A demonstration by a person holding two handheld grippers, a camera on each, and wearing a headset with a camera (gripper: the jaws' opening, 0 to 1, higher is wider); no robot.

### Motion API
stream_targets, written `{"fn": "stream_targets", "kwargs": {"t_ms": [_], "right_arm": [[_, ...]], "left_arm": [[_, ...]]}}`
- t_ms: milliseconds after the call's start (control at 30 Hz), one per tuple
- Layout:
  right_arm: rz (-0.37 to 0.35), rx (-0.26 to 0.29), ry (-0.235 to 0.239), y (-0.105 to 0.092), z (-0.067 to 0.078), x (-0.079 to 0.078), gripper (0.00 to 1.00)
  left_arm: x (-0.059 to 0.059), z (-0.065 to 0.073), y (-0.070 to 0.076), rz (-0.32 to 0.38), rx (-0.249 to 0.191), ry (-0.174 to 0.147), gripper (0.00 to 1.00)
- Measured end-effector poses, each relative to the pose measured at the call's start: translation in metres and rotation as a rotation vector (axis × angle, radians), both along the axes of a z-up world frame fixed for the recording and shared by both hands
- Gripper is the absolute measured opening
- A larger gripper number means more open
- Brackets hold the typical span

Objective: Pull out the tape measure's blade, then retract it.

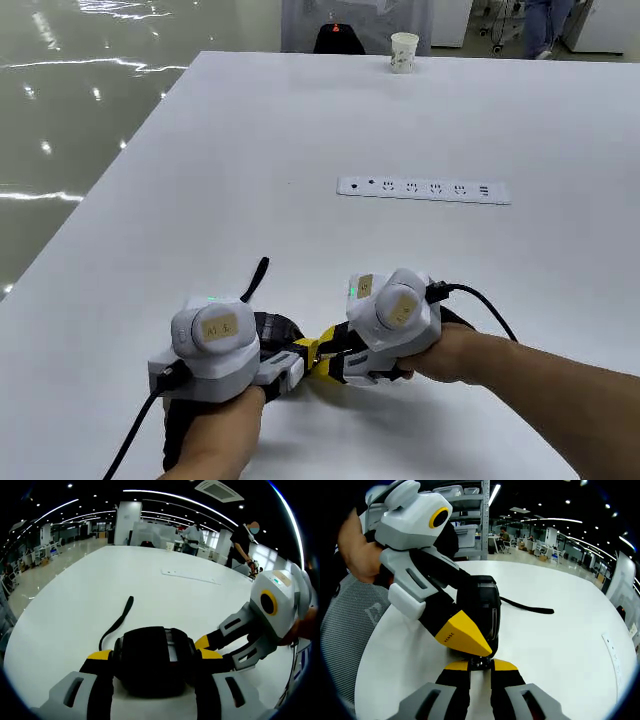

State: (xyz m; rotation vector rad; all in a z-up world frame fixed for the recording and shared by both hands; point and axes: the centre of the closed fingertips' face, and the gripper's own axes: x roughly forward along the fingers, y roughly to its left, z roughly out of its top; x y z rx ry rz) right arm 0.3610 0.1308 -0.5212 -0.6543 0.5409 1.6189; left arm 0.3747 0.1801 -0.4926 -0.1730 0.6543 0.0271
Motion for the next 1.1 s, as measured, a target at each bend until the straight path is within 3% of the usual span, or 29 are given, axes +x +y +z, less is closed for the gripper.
{"fn": "stream_targets", "kwargs": {"t_ms": [533, 1100], "right_arm": [[0.011, -0.011, -0.015, 0.0, 0.0001, 0.0011, 0.12], [-0.033, 0.007, -0.004, -0.0051, 0.0047, 0.0032, 0.14]], "left_arm": [[0.0009, -0.0002, -0.0005, 0.0, -0.007, 0.017, 0.63], [-0.0004, 0.0037, 0.0023, -0.02, -0.003, 0.021, 0.63]]}}
